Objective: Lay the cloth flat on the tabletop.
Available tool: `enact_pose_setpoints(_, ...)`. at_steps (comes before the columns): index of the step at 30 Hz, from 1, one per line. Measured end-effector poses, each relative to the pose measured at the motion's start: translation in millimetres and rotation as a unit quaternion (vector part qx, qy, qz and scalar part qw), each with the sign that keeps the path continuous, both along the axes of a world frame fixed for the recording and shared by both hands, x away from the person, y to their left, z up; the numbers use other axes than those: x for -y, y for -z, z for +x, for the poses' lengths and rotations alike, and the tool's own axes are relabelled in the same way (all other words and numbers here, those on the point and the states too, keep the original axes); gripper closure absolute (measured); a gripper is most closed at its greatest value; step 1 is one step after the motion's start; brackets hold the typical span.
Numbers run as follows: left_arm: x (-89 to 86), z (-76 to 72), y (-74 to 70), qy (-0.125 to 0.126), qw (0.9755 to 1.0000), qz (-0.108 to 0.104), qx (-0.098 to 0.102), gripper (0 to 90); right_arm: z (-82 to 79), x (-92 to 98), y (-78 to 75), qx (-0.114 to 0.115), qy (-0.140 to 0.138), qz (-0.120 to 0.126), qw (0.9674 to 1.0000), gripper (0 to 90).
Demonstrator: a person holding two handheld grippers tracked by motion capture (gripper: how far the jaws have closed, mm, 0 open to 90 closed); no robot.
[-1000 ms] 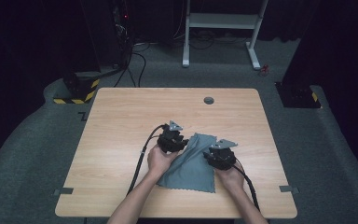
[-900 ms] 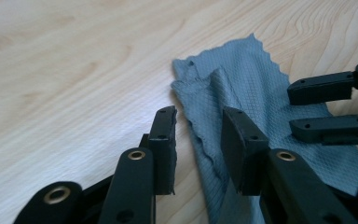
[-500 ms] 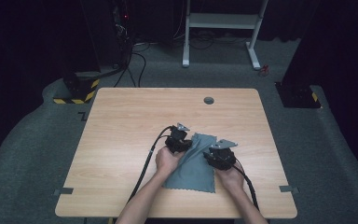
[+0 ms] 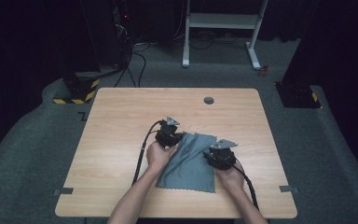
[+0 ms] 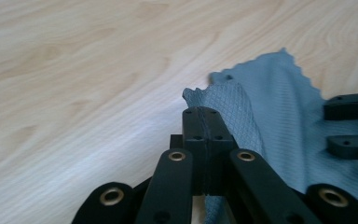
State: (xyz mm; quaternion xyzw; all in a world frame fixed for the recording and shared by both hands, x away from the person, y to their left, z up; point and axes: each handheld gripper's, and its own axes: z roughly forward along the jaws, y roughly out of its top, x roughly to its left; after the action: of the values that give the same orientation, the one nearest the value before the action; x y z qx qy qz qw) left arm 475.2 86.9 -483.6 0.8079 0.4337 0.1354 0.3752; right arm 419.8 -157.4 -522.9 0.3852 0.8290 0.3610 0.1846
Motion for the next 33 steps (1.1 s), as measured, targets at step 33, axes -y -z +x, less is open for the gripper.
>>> enact_pose_setpoints(33,-61.3,-22.2,3.5,-0.044,0.9969,0.056,0.034,69.7,-1.0,-0.9,0.1,0.003,0.004,-0.002,1.0000,63.8)
